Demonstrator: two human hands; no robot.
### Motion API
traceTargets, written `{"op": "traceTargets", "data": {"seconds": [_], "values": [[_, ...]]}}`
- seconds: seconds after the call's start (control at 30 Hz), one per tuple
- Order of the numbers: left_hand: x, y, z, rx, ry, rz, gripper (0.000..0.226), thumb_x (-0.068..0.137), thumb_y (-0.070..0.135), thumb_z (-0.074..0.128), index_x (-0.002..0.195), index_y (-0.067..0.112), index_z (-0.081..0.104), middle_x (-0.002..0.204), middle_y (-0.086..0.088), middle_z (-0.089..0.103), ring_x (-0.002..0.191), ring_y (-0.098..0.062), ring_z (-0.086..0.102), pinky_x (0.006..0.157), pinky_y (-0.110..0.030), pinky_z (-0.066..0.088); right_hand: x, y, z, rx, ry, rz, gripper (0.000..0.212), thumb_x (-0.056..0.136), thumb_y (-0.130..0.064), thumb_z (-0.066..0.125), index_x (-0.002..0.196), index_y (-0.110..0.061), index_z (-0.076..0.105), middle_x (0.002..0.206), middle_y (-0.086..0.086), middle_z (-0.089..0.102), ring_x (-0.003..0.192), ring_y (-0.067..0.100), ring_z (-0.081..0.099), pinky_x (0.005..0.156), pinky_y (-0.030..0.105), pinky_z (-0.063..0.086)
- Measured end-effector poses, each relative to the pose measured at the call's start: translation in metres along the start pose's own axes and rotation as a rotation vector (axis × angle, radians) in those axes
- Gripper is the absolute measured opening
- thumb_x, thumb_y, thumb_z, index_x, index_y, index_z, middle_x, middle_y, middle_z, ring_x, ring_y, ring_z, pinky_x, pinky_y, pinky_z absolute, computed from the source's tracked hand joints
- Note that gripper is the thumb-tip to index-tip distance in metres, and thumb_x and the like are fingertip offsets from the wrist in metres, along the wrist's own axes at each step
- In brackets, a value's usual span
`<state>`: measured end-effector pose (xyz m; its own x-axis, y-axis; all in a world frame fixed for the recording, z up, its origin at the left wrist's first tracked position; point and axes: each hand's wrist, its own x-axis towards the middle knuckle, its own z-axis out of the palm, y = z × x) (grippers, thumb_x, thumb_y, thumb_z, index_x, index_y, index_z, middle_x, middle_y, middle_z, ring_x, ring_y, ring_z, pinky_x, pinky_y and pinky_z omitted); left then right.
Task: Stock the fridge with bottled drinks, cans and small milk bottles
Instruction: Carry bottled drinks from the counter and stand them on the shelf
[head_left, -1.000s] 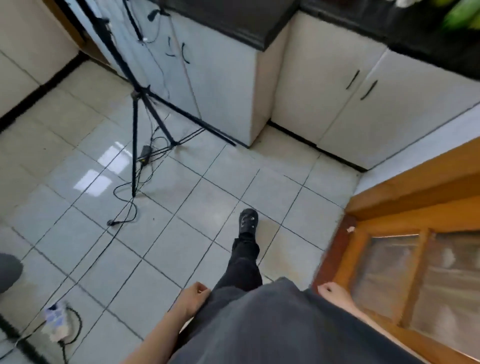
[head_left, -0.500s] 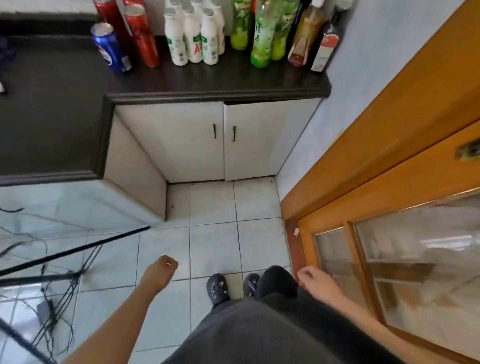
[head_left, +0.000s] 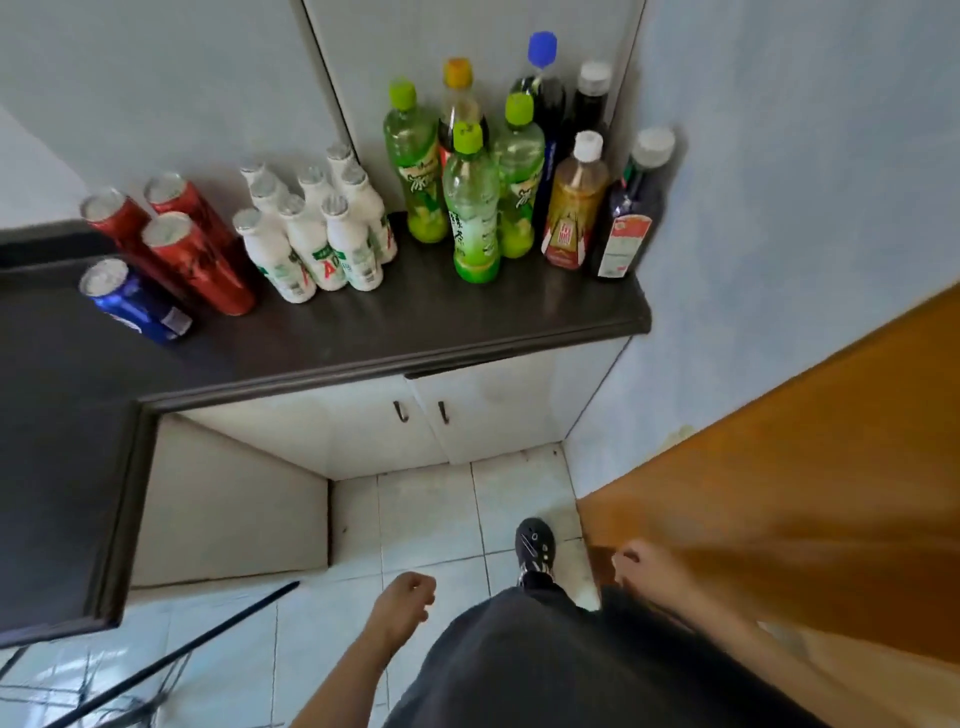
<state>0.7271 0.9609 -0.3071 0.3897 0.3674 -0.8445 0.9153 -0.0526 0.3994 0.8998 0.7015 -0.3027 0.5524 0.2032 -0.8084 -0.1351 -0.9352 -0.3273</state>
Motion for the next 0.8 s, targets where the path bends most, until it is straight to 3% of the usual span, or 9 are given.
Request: {"op": "traceTargets", "data": {"seconds": [0.13, 0.23, 0.4, 0.5, 0.57, 0.63, 0.73, 0.8], "values": [[0.02, 0.08, -0.018, -0.099, 0.109, 0.191, 0.016, 0.098, 0.021, 0.044, 0.103, 0.011, 0.055, 0.101, -0.007, 0.063, 0.098, -0.024, 0.061, 0.086, -0.035, 0.05, 0.034, -0.071, -0.062, 0.235, 0.196, -0.135, 0.022, 0.097, -0.024, 0.044, 0.113, -0.016, 0.058, 0.11, 0.003, 0.061, 0.102, 0.02, 0.058, 0.091, 0.035, 0.048], [0.022, 0.135, -0.036, -0.193, 0.187, 0.32, 0.014, 0.098, 0.026, 0.045, 0.104, 0.02, 0.056, 0.1, 0.002, 0.064, 0.092, -0.012, 0.061, 0.071, -0.018, 0.043, 0.041, -0.125, -0.093, 0.453, 0.344, -0.206, 0.027, 0.098, -0.023, 0.044, 0.124, -0.017, 0.051, 0.115, -0.001, 0.057, 0.104, 0.016, 0.055, 0.089, 0.031, 0.045], [0.022, 0.216, -0.071, -0.357, 0.264, 0.606, 0.013, 0.096, 0.021, 0.049, 0.097, 0.029, 0.059, 0.092, 0.008, 0.068, 0.083, -0.003, 0.063, 0.069, -0.009, 0.044, 0.039, -0.192, -0.13, 0.618, 0.711, -0.429, 0.023, 0.095, -0.016, 0.05, 0.116, -0.023, 0.053, 0.095, -0.02, 0.055, 0.091, 0.001, 0.054, 0.072, 0.008, 0.04], [0.024, 0.264, -0.093, -0.385, 0.352, 0.766, 0.013, 0.095, 0.021, 0.052, 0.097, 0.03, 0.061, 0.092, 0.011, 0.068, 0.087, -0.003, 0.062, 0.075, -0.012, 0.047, 0.033, -0.221, -0.154, 0.653, 0.78, -0.534, 0.023, 0.093, -0.011, 0.052, 0.114, -0.019, 0.054, 0.098, -0.013, 0.057, 0.091, -0.004, 0.056, 0.072, 0.0, 0.04], [0.025, 0.296, -0.107, -0.369, 0.424, 0.889, 0.011, 0.093, 0.027, 0.053, 0.101, 0.031, 0.059, 0.096, 0.015, 0.064, 0.092, 0.001, 0.059, 0.078, -0.01, 0.043, 0.028, -0.238, -0.17, 0.638, 0.816, -0.608, 0.02, 0.093, -0.012, 0.052, 0.112, -0.02, 0.055, 0.099, -0.018, 0.057, 0.094, -0.006, 0.056, 0.073, 0.002, 0.041], [0.027, 0.325, -0.119, -0.303, 0.498, 1.011, 0.02, 0.089, 0.036, 0.051, 0.109, 0.031, 0.053, 0.105, 0.015, 0.056, 0.101, -0.002, 0.054, 0.084, -0.015, 0.042, 0.024, -0.252, -0.183, 0.593, 0.86, -0.653, 0.02, 0.092, -0.013, 0.053, 0.11, -0.022, 0.055, 0.1, -0.019, 0.057, 0.097, -0.005, 0.055, 0.075, 0.007, 0.043], [0.032, 0.357, -0.129, -0.171, 0.607, 1.155, 0.04, 0.087, 0.036, 0.052, 0.123, 0.018, 0.049, 0.119, 0.01, 0.046, 0.115, -0.009, 0.046, 0.098, -0.033, 0.04, 0.022, -0.266, -0.201, 0.514, 1.011, -0.672, 0.026, 0.09, -0.009, 0.056, 0.115, -0.016, 0.056, 0.104, -0.011, 0.054, 0.098, 0.002, 0.053, 0.084, 0.011, 0.043], [0.035, 0.371, -0.131, -0.146, 0.628, 1.211, 0.047, 0.087, 0.036, 0.052, 0.125, 0.009, 0.048, 0.122, 0.003, 0.046, 0.118, -0.013, 0.044, 0.102, -0.035, 0.036, 0.021, -0.274, -0.211, 0.461, 1.129, -0.67, 0.027, 0.087, -0.008, 0.057, 0.114, -0.012, 0.056, 0.104, -0.01, 0.051, 0.099, 0.006, 0.051, 0.084, 0.013, 0.044]]}}
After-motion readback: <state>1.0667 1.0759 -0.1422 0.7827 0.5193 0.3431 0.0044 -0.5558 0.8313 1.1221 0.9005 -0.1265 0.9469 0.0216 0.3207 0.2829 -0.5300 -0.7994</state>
